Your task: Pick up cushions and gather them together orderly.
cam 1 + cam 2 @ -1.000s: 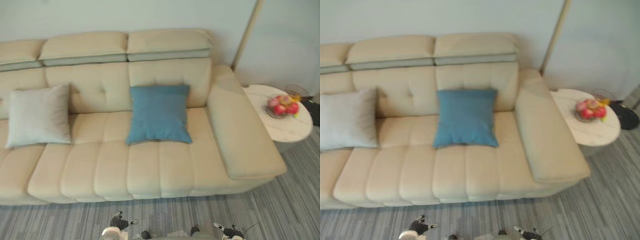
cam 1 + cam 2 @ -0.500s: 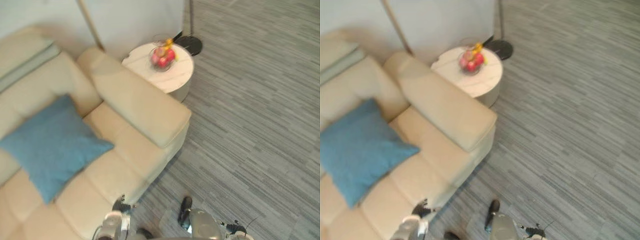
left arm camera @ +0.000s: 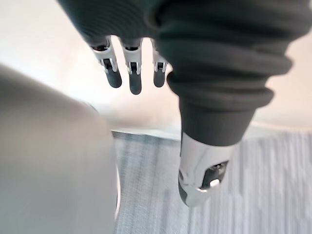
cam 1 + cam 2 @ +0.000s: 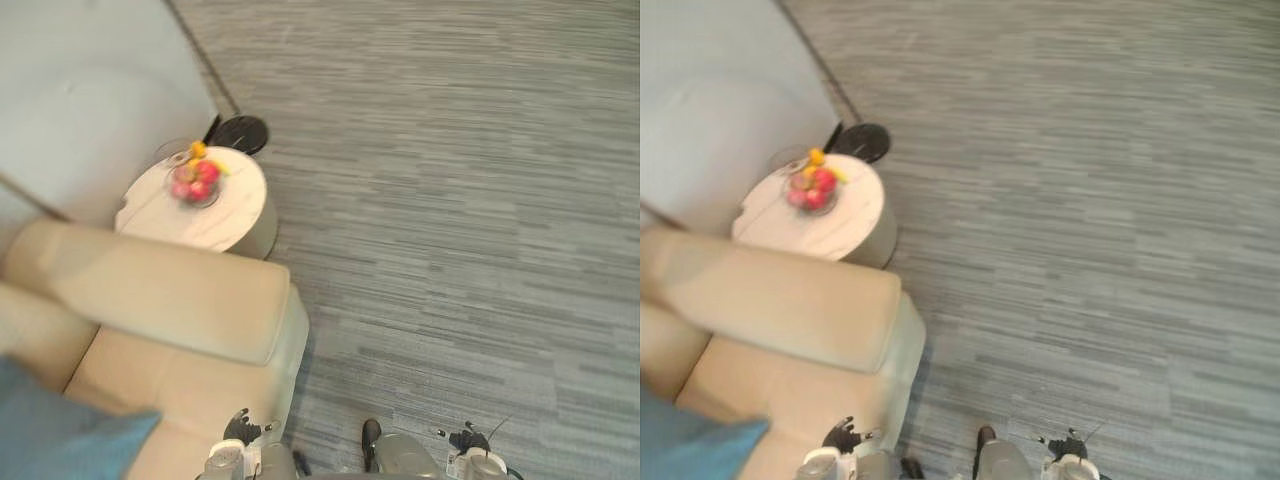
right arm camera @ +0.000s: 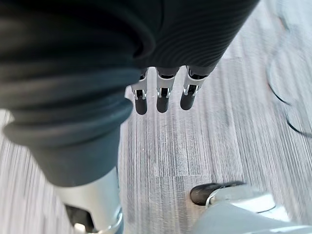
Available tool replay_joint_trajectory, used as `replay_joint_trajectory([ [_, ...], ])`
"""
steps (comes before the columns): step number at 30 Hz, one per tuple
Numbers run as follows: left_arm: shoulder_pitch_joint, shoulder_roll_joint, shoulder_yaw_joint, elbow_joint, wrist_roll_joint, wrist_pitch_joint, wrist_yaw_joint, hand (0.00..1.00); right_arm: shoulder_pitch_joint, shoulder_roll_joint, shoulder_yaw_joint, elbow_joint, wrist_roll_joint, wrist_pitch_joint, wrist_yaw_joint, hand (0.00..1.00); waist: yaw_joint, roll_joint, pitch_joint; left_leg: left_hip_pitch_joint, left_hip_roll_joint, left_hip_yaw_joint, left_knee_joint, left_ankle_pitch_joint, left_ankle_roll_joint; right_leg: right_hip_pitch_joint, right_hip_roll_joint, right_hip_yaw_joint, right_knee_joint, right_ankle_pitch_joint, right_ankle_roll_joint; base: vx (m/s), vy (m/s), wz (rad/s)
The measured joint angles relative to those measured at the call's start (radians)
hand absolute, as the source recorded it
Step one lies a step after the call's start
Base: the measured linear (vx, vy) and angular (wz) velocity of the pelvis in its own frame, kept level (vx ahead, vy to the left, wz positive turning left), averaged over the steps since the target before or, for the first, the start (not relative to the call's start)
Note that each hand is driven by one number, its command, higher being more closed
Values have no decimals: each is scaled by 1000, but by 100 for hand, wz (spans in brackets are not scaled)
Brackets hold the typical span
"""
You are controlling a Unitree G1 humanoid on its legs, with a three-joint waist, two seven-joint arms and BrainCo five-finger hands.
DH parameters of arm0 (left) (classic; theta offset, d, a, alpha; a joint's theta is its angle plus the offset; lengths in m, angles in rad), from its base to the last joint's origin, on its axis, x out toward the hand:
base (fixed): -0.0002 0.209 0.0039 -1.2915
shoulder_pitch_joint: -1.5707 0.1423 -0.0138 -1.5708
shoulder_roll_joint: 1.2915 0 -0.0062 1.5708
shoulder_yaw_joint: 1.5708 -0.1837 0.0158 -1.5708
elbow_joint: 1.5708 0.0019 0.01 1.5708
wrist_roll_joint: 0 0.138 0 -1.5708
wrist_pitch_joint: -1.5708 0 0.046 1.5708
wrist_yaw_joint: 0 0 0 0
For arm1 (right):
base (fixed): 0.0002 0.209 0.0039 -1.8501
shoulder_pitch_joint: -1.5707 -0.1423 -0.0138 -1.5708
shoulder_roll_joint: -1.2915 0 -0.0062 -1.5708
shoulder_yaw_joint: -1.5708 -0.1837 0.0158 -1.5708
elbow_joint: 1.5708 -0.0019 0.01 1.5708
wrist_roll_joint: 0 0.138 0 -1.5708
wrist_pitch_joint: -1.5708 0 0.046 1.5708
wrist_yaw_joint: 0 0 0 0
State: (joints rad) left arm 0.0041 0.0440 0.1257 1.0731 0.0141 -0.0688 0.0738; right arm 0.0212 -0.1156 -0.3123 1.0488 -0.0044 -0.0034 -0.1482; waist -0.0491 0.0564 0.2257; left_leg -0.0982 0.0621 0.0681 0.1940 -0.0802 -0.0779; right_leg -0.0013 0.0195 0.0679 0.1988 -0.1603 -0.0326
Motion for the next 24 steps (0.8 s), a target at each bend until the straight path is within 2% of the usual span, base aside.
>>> replay_joint_trajectory([
  [2,-1,16,3,0,0,-4,2,0,25,43,-1,-8,-12,2,2,0,-2,-52,-28,51,-15,80,-43,-13,13,-16,-21,85,7,-14,39,169,209,-110],
  [4,0,16,3,1,1,-3,1,0,35,61,-2,-11,-26,3,2,0,0,-74,-43,71,-26,141,-90,-10,23,-39,-31,142,7,-10,54,79,172,-98],
  [6,0,19,3,1,2,0,1,0,39,69,-3,-12,-27,2,1,0,0,-78,-45,90,-33,191,-115,-7,31,-56,-42,155,11,-10,66,85,131,-76],
  [7,1,19,4,0,2,4,1,0,42,69,-12,-12,-27,3,1,0,2,-78,-44,104,-30,225,-121,-13,38,-72,-56,103,33,-15,75,64,46,-81],
  [8,7,23,6,1,2,11,2,0,42,69,-22,-12,-27,3,2,0,5,-75,-42,122,-24,265,-119,-23,43,-89,-86,-26,62,-25,88,58,20,-107],
  [9,11,25,2,2,2,15,2,0,34,66,-22,-12,-27,2,1,0,8,-71,-40,138,-15,312,-116,-30,40,-110,-135,-204,89,-29,81,50,10,-91],
  [11,12,29,-9,6,2,17,2,0,29,61,-21,-11,-27,1,1,0,8,-66,-39,138,-1,342,-94,-50,30,-117,-181,-355,102,-27,58,63,-32,-68],
  [12,13,33,-21,12,2,17,2,0,25,54,-21,-9,-29,1,1,0,9,-61,-36,141,23,372,-71,-65,16,-117,-206,-446,108,-24,50,104,-107,-78],
  [14,9,44,-32,22,-1,18,2,0,16,48,-19,-8,-34,2,0,0,10,-57,-33,160,55,412,-65,-72,5,-117,-202,-508,115,-18,54,124,-207,-85],
  [15,7,35,-37,27,1,17,1,0,10,34,-18,-8,-35,2,0,0,9,-30,-22,192,86,444,-69,-75,-6,-119,-180,-531,138,-16,53,88,-195,-77],
  [20,7,16,-38,46,3,18,1,0,8,-1,1,-1,-36,9,1,0,1,17,-36,238,125,471,-81,-70,-46,-119,-126,-532,151,-17,54,87,-139,-56],
  [21,6,17,-37,46,3,17,2,0,6,-3,1,-2,-36,9,1,0,1,17,-39,236,130,473,-64,-66,-53,-115,-117,-516,136,-22,56,77,-104,-40],
  [22,8,21,-34,43,2,16,2,0,3,7,5,3,-36,9,2,0,6,-8,-39,203,144,471,31,-70,-60,-100,-114,-489,92,-51,36,18,-136,-40],
  [23,6,20,-33,34,2,15,3,0,0,9,10,17,-35,8,2,0,7,-14,-37,157,175,463,151,-78,-69,-91,-107,-479,63,-56,23,4,-182,-37],
  [24,5,20,-28,16,1,14,2,0,1,2,16,34,-36,9,2,0,7,-10,-33,85,232,434,342,-74,-62,-61,-85,-479,21,-47,19,-7,-163,-32],
])
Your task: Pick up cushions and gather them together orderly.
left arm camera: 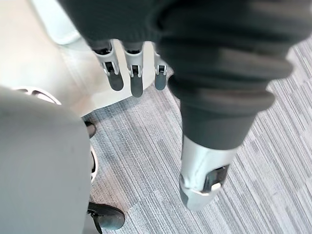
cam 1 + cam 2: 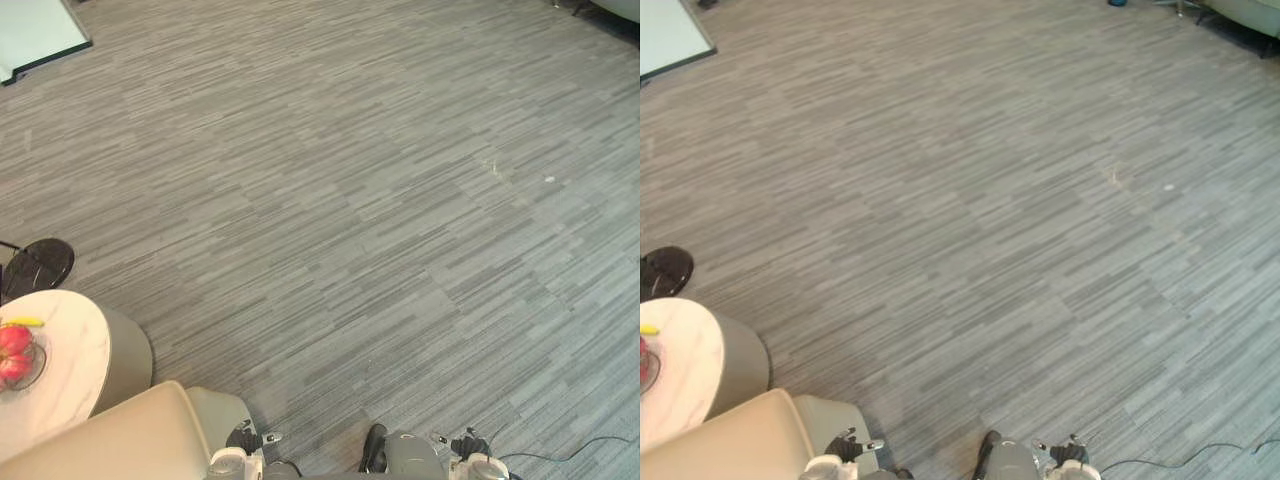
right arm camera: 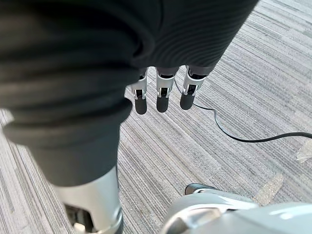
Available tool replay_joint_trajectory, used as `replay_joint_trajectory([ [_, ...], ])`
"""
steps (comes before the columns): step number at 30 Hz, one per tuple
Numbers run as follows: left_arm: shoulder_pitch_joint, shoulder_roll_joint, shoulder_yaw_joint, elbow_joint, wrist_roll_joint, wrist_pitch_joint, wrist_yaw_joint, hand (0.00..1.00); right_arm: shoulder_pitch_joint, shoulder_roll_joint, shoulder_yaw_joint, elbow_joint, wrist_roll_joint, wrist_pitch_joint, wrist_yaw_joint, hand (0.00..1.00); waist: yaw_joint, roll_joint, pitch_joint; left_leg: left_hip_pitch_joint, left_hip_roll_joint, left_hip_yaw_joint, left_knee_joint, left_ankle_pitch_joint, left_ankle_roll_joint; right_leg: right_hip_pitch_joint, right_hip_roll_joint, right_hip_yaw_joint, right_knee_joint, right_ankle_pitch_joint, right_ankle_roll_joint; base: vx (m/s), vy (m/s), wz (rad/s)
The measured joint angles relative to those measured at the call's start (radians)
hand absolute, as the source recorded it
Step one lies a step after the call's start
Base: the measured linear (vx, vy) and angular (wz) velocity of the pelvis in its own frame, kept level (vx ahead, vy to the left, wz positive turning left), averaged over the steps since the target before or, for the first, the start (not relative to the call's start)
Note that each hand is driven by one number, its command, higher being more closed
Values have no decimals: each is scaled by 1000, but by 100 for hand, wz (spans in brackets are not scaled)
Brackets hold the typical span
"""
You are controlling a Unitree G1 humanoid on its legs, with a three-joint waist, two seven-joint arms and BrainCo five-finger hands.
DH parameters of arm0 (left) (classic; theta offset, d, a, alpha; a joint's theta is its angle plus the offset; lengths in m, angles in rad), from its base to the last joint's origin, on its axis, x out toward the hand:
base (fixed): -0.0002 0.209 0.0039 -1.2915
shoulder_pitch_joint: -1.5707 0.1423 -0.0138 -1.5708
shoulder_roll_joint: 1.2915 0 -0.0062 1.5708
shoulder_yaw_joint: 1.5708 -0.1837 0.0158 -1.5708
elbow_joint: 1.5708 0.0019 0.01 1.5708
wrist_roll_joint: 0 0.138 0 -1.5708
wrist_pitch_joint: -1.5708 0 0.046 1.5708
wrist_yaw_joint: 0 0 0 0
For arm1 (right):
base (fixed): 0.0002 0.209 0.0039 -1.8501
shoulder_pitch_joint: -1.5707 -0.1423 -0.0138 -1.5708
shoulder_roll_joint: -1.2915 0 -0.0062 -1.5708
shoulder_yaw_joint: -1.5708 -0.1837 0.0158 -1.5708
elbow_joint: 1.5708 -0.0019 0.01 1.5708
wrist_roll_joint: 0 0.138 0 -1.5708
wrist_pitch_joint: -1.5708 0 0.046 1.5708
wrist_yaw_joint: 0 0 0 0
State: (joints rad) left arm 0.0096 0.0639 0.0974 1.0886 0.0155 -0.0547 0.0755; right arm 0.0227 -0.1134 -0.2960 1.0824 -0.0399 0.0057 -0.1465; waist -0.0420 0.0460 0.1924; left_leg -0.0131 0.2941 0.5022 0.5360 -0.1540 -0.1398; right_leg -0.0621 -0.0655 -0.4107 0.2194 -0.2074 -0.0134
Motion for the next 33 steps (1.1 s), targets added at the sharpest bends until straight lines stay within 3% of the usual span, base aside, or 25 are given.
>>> replay_joint_trajectory([
  [2,3,-9,4,-19,-4,-4,0,0,19,-10,7,3,1,3,-4,0,8,21,17,-81,92,-76,264,42,67,87,63,39,-57,15,-29,92,-86,-51],
  [3,1,-15,3,-19,-4,-6,1,0,21,-9,4,2,1,4,-5,0,15,31,12,-113,86,-142,326,22,65,109,75,62,-67,13,-39,160,-8,-68],
  [5,-9,-21,1,-29,-4,-6,0,0,17,-6,-12,3,3,4,-10,0,19,24,16,-162,0,-197,284,-66,53,117,67,132,-77,16,-63,220,68,-97],
  [7,-15,-22,-1,-45,-4,-7,1,0,0,4,-22,2,14,4,-10,0,41,9,25,-188,-111,-236,97,-97,63,117,42,206,-86,23,-60,217,112,-121],
  [9,-13,-25,-9,-55,-4,-8,2,0,5,13,-49,1,21,2,-13,0,45,10,25,-187,-209,-345,-192,-47,37,115,27,265,-93,17,-30,232,174,-105],
  [10,-7,-33,-7,-55,-6,-8,3,0,16,8,-54,0,21,2,-17,0,49,21,20,-185,-219,-391,-284,52,51,119,41,297,-95,11,-4,204,158,-80],
  [11,-6,-37,-7,-55,-8,-8,3,0,17,8,-54,-1,21,2,-17,0,51,23,19,-178,-219,-396,-285,83,62,122,43,311,-94,7,3,329,162,-81],
  [12,-10,-23,-3,-56,-9,-6,5,0,20,32,-59,-14,32,0,-21,0,46,-10,7,-154,-242,-364,-286,47,95,131,18,345,-88,-12,31,355,140,-61],
  [14,-19,-10,1,-58,-10,-5,4,0,41,57,-81,-28,43,-1,-22,0,58,-48,13,-119,-252,-305,-273,-11,110,116,-14,376,2,-50,54,371,112,-79],
  [16,-15,-4,-1,-48,-10,-2,6,0,43,62,-84,-41,50,-2,-21,0,69,-54,10,-38,-256,-239,-293,-55,111,16,-39,386,266,-76,95,320,117,-96],
  [18,-17,5,-20,-26,-13,1,8,0,38,63,-84,-44,67,-11,-19,0,50,-53,9,20,-262,-201,-315,-72,126,-76,-81,330,472,-90,136,375,98,-48],
  [20,-21,8,-49,-13,-17,3,9,0,35,59,-84,-42,85,-12,-17,0,31,-45,9,86,-254,-186,-363,-80,126,-138,-113,208,525,-127,98,430,-6,-23],
  [23,-36,-1,-53,-5,-16,8,9,0,14,38,-83,-41,93,-13,-17,0,24,-11,27,169,-197,-155,-444,-78,121,-237,-87,67,426,-132,49,407,-108,-31],
  [25,-41,-2,-59,5,-16,15,9,0,10,31,-83,-45,116,-14,-18,0,20,0,35,219,-169,-138,-468,-78,121,-298,-86,13,337,-59,27,452,-180,-27],
  [26,-34,2,-59,11,-16,17,9,0,18,34,-82,-45,122,-14,-18,0,16,-8,31,257,-167,-126,-473,-76,102,-318,-77,12,224,40,21,516,-239,-22],
  [27,-26,5,-59,15,-16,18,8,0,30,40,-82,-43,122,-14,-18,0,16,-24,24,281,-180,-127,-472,-77,56,-321,-79,29,150,143,-3,537,-254,-20],
  [28,-24,-2,-54,28,-13,19,9,0,35,32,-84,-38,123,-14,-17,0,12,-14,26,312,-159,-134,-461,-87,30,-321,-66,41,200,159,-58,576,-282,-28],
  [29,-29,-20,-52,32,-5,19,6,0,33,25,-97,-40,128,-16,-17,0,6,12,21,288,-126,-141,-366,-67,-10,-323,-58,39,253,88,-71,555,-306,-28],
  [30,-38,-28,-52,30,2,17,6,0,32,28,-107,-44,130,-21,-16,0,-3,14,22,237,-104,-162,-233,-41,-51,-313,-55,43,263,56,-76,642,-413,-25],
  [31,-45,-35,-45,27,2,16,6,0,30,31,-112,-47,139,-22,-15,0,-8,20,28,162,-70,-196,-54,8,-58,-281,-43,46,252,32,-78,498,-361,-25],
  [32,-46,-45,-32,11,2,13,4,0,33,38,-113,-44,159,-21,-16,0,-9,29,44,75,-24,-245,200,25,-56,-202,-9,56,211,15,-89,587,-353,-38],
  [33,-45,-46,-20,-4,2,9,4,0,37,40,-112,-44,168,-23,-20,0,-7,26,52,35,-5,-257,331,13,-56,-141,7,66,182,4,-96,471,-228,-56],
])
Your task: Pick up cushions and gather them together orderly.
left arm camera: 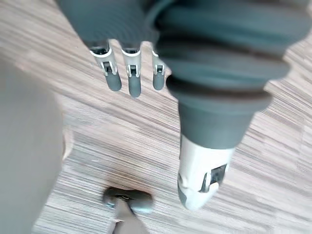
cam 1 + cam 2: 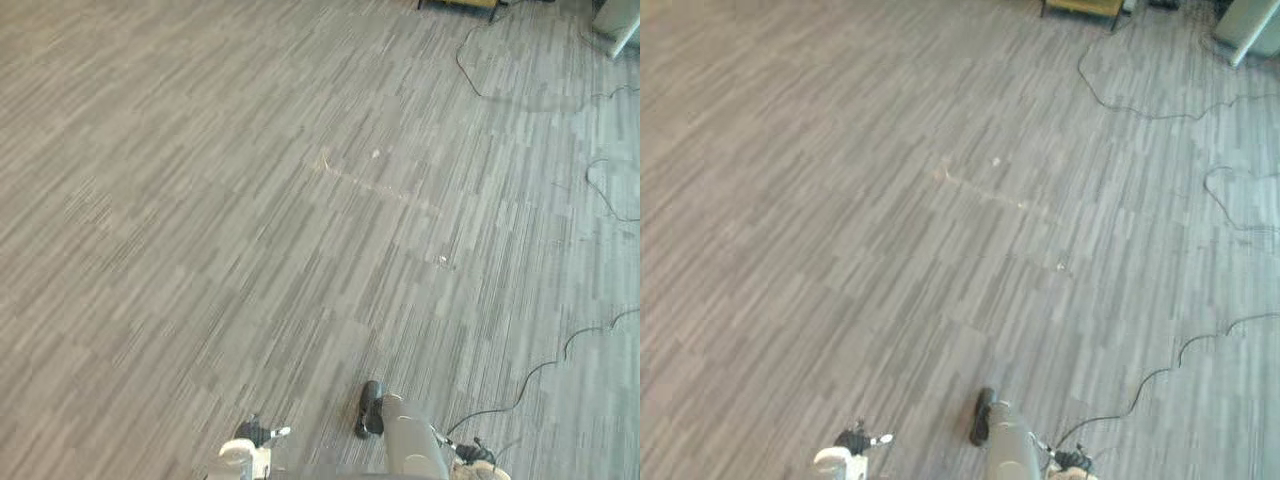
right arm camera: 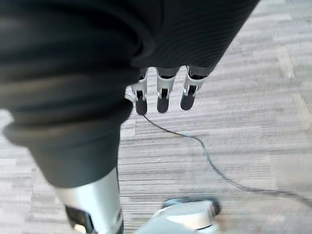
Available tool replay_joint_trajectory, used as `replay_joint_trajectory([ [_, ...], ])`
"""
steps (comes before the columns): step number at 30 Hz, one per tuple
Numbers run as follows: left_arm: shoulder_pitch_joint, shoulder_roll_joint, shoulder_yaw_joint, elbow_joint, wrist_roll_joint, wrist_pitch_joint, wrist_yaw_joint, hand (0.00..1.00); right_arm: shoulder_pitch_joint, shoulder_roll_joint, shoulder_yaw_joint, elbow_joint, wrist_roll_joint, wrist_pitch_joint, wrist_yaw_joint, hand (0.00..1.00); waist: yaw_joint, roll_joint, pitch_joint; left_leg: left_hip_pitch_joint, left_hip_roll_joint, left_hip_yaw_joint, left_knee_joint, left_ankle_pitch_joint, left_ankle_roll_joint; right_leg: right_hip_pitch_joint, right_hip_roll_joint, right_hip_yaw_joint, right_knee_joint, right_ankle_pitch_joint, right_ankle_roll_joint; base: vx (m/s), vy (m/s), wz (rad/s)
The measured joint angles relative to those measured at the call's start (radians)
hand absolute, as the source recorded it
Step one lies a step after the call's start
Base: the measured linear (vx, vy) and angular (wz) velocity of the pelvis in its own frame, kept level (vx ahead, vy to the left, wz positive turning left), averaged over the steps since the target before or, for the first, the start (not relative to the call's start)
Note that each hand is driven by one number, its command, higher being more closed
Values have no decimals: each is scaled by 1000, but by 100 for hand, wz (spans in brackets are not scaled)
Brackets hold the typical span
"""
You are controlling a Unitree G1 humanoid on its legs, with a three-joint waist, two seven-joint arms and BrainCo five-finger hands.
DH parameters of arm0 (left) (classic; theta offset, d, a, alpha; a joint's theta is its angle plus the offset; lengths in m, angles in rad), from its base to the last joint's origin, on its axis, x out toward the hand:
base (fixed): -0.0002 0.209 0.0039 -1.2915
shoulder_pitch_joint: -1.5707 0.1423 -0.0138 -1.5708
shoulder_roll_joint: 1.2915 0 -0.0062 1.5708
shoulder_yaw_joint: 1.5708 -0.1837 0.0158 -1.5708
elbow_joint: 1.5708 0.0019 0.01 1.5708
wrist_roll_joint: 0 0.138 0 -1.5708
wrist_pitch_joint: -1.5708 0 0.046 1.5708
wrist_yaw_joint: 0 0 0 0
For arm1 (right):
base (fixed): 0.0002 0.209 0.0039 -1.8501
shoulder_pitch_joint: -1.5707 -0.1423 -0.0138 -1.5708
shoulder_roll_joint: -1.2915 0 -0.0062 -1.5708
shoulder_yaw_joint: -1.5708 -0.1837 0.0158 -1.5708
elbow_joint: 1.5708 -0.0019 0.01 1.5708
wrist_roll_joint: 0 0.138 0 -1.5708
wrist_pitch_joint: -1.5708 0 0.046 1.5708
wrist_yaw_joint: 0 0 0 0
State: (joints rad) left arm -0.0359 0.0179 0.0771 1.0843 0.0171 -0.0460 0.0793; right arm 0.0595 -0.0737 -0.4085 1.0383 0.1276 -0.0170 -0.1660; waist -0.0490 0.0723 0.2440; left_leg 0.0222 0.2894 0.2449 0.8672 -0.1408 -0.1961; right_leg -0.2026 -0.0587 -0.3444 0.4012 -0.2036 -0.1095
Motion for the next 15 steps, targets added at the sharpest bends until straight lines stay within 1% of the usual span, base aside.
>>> replay_joint_trajectory([
  [1,0,1,13,-18,0,-5,1,0,1,8,0,-4,7,-2,-1,0,2,-22,11,-44,2,0,96,-24,12,74,12,21,-35,-13,-2,366,-152,-51],
  [2,0,0,18,-28,-1,-8,2,0,0,14,0,-10,12,-3,-2,0,7,-28,13,-69,-1,12,118,-36,23,110,14,34,-57,-20,-1,353,-149,-53],
  [3,0,-6,22,-50,-1,-12,2,0,5,25,0,-40,30,-3,-4,0,9,-36,16,-133,-2,47,118,-58,48,172,21,58,-99,-33,1,496,-173,-53],
  [4,0,-8,21,-65,-1,-16,1,0,0,29,0,-43,32,-6,-6,0,14,-38,15,-191,-6,67,72,-72,68,207,28,83,-129,-48,-1,484,-138,-66],
  [5,-4,-8,22,-75,-1,-17,2,0,-5,32,-4,-41,32,-6,-5,0,25,-39,15,-221,-16,89,5,-82,81,227,29,105,-142,-46,10,481,-71,-78],
  [6,-11,-10,22,-80,-2,-17,2,0,-9,33,-22,-37,31,-6,-6,0,43,-40,16,-252,-49,103,-144,-84,86,265,26,136,-172,-50,19,451,-7,-81],
  [7,-12,-11,22,-85,-3,-19,2,0,-21,33,-24,-34,31,-5,-6,0,50,-41,16,-269,-94,97,-305,-74,86,302,18,160,-204,-56,29,477,5,-75],
  [8,-10,-11,21,-88,-3,-21,4,0,-25,32,-26,-32,30,-6,-7,0,51,-41,17,-271,-125,89,-438,-44,80,332,14,179,-230,-61,39,487,44,-71],
  [9,-3,-12,17,-90,-4,-21,4,0,-25,30,-30,-23,30,-8,-8,0,55,-29,9,-279,-151,60,-614,15,44,370,20,204,-280,-65,58,494,112,-78],
  [10,-1,-12,9,-92,-8,-23,4,0,-31,21,-29,-13,29,-8,-10,0,60,-15,1,-315,-150,39,-652,45,54,393,38,224,-311,-77,79,514,150,-85],
  [11,-1,-4,8,-91,-13,-25,4,0,-32,24,-28,3,29,-6,-10,0,66,-24,-1,-320,-155,19,-618,104,97,415,31,247,-316,-93,98,609,207,-76],
  [12,0,10,12,-89,-18,-25,4,0,-36,37,-28,4,28,-4,-10,0,68,-52,-20,-318,-189,2,-607,131,127,420,4,269,-307,-112,122,686,161,-62],
  [13,0,22,11,-82,-18,-24,4,0,-27,48,-27,3,28,-5,-10,0,62,-93,-47,-316,-230,-16,-585,101,176,383,-40,289,-213,-128,147,832,174,-49],
  [14,0,30,11,-78,-19,-25,3,0,-26,46,-28,8,27,-7,-10,0,61,-107,-51,-308,-231,4,-561,81,180,336,-55,310,-99,-124,174,681,118,-42],
  [15,-2,36,11,-74,-21,-28,3,0,-28,46,-29,15,26,-6,-9,0,62,-118,-44,-282,-231,20,-537,55,167,290,-66,337,41,-107,235,653,149,-31],
])
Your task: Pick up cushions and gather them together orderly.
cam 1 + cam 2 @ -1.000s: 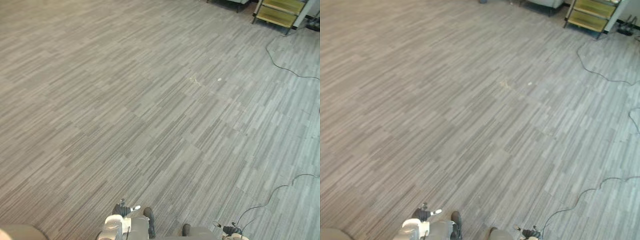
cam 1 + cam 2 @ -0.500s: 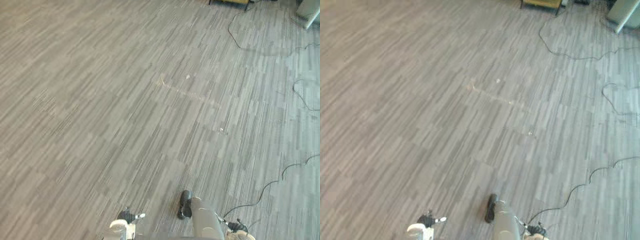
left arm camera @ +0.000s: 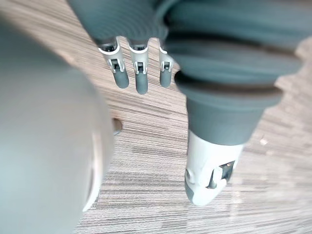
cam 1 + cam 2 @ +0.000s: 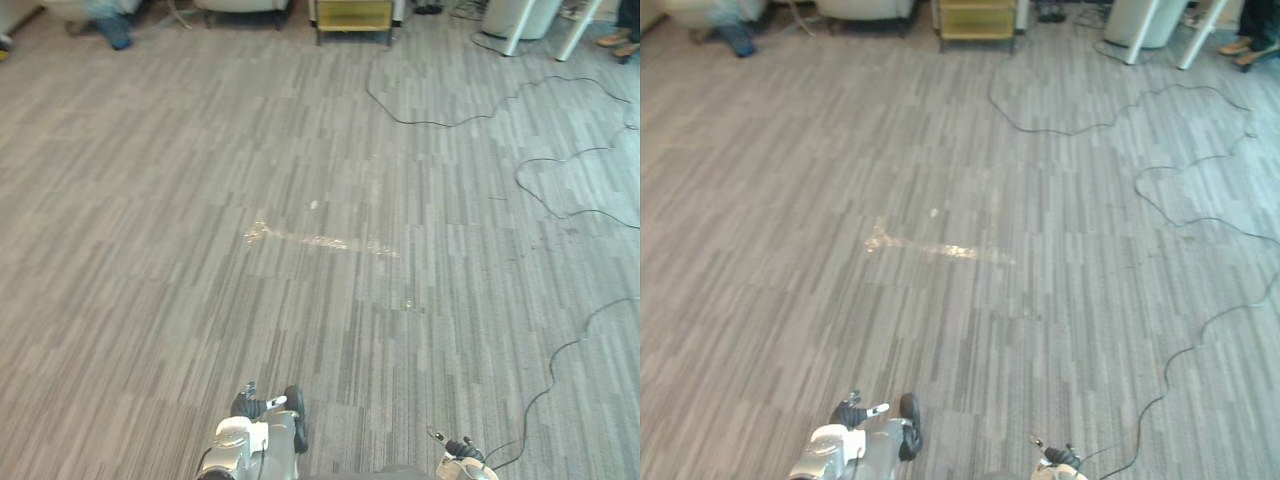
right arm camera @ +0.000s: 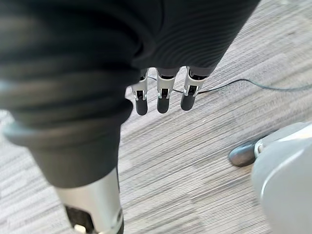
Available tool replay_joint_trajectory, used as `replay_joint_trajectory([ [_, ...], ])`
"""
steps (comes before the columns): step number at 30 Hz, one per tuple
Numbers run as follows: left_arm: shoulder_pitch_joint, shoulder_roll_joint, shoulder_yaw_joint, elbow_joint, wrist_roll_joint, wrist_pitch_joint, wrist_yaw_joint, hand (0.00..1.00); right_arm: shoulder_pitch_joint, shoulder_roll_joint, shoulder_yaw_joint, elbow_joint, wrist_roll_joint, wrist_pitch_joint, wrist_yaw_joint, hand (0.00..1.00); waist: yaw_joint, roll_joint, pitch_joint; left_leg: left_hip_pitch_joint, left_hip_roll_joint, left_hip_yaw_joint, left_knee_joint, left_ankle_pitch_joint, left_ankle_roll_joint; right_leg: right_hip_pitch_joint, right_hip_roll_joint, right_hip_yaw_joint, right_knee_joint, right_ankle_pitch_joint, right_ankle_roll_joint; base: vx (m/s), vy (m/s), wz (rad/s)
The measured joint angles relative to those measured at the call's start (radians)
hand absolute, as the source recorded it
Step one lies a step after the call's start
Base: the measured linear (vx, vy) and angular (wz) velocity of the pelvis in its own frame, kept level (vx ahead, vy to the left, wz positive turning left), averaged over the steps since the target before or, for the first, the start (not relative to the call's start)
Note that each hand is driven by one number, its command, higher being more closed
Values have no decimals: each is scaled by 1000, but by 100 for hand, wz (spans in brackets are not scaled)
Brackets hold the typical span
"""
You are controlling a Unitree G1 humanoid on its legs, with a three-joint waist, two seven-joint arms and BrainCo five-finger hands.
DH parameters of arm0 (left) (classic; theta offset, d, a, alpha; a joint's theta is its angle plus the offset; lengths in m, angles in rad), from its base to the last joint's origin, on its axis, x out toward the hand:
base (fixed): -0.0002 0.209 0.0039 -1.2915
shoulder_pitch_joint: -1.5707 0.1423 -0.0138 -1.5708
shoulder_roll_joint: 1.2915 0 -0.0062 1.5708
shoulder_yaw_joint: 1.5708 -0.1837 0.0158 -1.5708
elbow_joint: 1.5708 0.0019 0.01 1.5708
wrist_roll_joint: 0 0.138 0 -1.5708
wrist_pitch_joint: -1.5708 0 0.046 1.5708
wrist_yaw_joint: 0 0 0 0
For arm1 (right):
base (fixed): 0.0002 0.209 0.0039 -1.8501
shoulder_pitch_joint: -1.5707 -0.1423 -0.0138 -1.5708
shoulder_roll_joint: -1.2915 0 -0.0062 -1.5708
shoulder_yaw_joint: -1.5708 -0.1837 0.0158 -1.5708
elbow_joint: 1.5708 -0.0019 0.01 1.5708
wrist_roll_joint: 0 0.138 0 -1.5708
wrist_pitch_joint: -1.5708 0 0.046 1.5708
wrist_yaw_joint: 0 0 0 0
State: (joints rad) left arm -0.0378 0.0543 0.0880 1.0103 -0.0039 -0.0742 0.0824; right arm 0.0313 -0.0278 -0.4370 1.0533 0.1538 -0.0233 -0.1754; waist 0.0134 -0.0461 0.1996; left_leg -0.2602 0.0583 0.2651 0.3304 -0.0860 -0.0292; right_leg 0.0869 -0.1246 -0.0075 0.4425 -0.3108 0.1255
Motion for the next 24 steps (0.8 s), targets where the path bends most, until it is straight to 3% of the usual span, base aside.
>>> replay_joint_trajectory([
  [1,-2,12,-13,14,0,4,0,0,-2,1,1,16,-3,0,1,0,-7,-7,4,69,-7,0,1,-47,-1,-89,-15,30,258,89,156,631,131,-17],
  [2,-1,18,-29,28,-1,14,1,0,-2,2,1,25,-8,3,3,0,-11,-7,5,123,-10,-1,-10,-68,3,-135,-28,25,398,89,145,637,103,-4],
  [3,2,19,-43,38,-1,18,1,0,2,2,3,27,-20,6,5,0,-14,-2,8,185,-12,-2,-31,-83,6,-165,-43,-10,490,68,121,626,48,-6],
  [5,7,9,-69,46,-8,21,2,0,-2,-33,31,22,-36,5,10,0,-15,52,17,382,6,1,-166,-87,12,-246,-68,-176,491,-24,-44,654,1,-12],
  [6,4,7,-69,46,-13,21,2,0,-5,-41,38,20,-36,4,10,0,-15,63,17,413,17,3,-183,-87,12,-281,-68,-225,455,-41,-74,460,-16,1],
  [8,-6,8,-77,49,-19,21,2,0,-14,-52,47,16,-36,5,11,0,-21,73,22,459,40,-2,-191,-87,12,-404,-67,-293,305,-38,-99,508,-150,29],
  [9,-10,7,-83,52,-19,21,2,0,-13,-56,49,13,-36,6,11,0,-28,78,25,475,50,-4,-192,-88,12,-439,-62,-293,222,0,-100,682,-285,50],
  [10,-8,6,-88,55,-19,21,2,0,-10,-57,50,6,-36,8,11,0,-35,69,21,498,50,-6,-193,-94,0,-459,-52,-277,68,97,-97,597,-287,58],
  [11,2,11,-87,66,-18,21,1,0,24,-57,49,6,-36,8,10,0,-39,51,19,545,38,-27,-184,-119,-43,-455,-50,-218,-86,338,-125,753,-373,38],
  [12,3,-22,-86,90,-17,22,1,0,13,-86,48,23,-36,10,11,0,-39,108,24,563,89,-42,-146,-126,-68,-471,-25,-217,22,273,-149,629,-300,18],
  [13,6,-27,-86,92,-16,21,-1,0,10,-92,48,21,-36,11,11,0,-40,111,17,543,92,-52,-109,-113,-90,-476,-27,-214,43,233,-151,701,-404,-1],
  [14,-3,-39,-85,94,-15,21,0,0,1,-95,42,9,-37,8,13,0,-48,112,22,469,110,-82,43,-59,-146,-477,-30,-218,86,163,-158,541,-332,17],
  [16,-13,-43,-80,92,-16,20,0,0,0,-88,37,5,-37,9,12,0,-55,121,30,349,158,-119,319,77,-169,-399,-17,-238,67,117,-172,538,-324,21],
  [17,-6,-49,-55,80,-17,18,-1,0,10,-82,35,5,-36,9,9,0,-55,122,38,274,217,-94,555,56,-175,-289,7,-266,7,100,-182,608,-313,9],
  [18,-7,-46,-32,66,-17,13,-1,0,13,-62,33,2,-34,9,7,0,-50,101,49,235,244,-37,661,19,-128,-202,13,-273,-42,90,-184,579,-284,5],
  [20,-6,-47,-20,39,-17,12,0,0,18,-52,23,-17,-32,6,4,0,-40,79,52,177,248,37,682,-30,-80,-107,12,-279,-115,81,-182,344,-144,6],
  [22,-14,-51,-20,18,-18,10,0,0,7,-53,-4,-17,-28,5,4,0,-26,77,50,76,224,106,564,-77,-71,-28,18,-284,-191,80,-179,395,-82,-1],
  [23,-22,-50,-20,19,-18,9,0,0,1,-53,-23,-11,-26,6,3,0,-21,76,51,47,187,116,442,-86,-79,4,17,-285,-225,81,-177,521,-25,-11],
  [24,-24,-51,-22,19,-18,7,0,0,-2,-52,-37,-10,-26,6,3,0,-15,75,52,34,123,111,201,-74,-90,54,14,-285,-270,81,-162,456,2,-14],
])
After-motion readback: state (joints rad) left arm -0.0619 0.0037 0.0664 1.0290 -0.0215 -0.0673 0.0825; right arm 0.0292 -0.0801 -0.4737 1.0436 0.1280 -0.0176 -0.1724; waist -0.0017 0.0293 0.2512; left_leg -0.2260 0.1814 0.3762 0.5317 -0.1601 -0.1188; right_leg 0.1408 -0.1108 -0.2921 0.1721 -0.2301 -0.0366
